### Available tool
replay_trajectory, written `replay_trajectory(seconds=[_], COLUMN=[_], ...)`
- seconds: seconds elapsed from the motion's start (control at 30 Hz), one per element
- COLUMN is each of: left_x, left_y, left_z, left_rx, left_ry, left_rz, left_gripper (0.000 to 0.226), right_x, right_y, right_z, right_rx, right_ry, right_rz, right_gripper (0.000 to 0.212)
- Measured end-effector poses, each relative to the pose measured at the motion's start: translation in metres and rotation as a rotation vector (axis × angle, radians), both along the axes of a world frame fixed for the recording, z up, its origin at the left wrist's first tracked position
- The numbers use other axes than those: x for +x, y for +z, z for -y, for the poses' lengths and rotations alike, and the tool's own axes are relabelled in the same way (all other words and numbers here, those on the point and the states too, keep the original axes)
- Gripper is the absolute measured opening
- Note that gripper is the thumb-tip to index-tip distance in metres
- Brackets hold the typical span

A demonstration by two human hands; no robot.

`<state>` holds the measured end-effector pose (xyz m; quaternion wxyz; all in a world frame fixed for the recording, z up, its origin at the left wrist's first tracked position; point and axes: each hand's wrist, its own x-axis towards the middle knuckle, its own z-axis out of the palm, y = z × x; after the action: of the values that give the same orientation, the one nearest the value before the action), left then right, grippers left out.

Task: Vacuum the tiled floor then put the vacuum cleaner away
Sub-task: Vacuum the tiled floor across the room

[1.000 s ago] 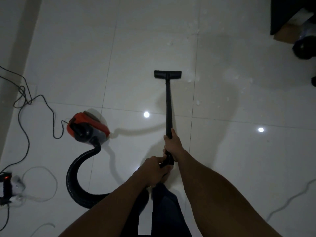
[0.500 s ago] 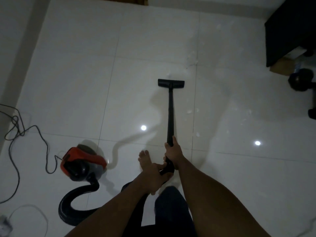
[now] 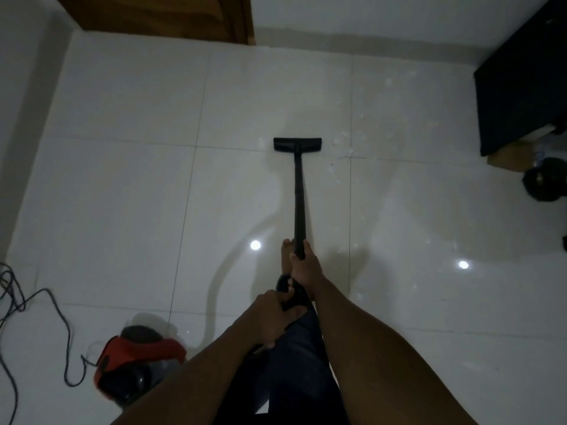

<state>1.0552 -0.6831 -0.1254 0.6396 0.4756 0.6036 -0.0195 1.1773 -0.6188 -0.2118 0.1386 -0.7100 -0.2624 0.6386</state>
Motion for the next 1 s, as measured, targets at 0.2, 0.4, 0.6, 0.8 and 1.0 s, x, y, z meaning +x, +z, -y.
replay_trajectory(seconds=[0.2, 0.4, 0.6, 0.8, 1.0], left_x=[0.0, 0.014, 0.012, 0.005, 0.0], left_y=[-0.02, -0.034, -0.057, -0.062, -0.051], left_z=[-0.127, -0.245, -0.339, -0.379, -0.352], left_rx=[-0.045, -0.006, 0.035, 0.132, 0.168], left_ry=[-0.004, 0.022, 0.126, 0.149, 0.061], left_rz=[-0.017, -0.035, -0.041, -0.059, -0.064], left_gripper=[0.041, 0.05, 0.044, 0.047, 0.044], right_x=[-0.002, 0.01, 0.004, -0.006, -0.007], right_y=[-0.017, -0.037, -0.055, -0.061, -0.046], right_z=[-0.124, -0.253, -0.357, -0.405, -0.375], right_rx=[-0.035, -0.022, -0.025, 0.042, 0.067], right_ry=[-0.049, 0.062, 0.026, 0.049, -0.002], right_rz=[0.024, 0.056, 0.027, 0.083, 0.059], right_gripper=[0.064, 0.066, 0.068, 0.065, 0.06])
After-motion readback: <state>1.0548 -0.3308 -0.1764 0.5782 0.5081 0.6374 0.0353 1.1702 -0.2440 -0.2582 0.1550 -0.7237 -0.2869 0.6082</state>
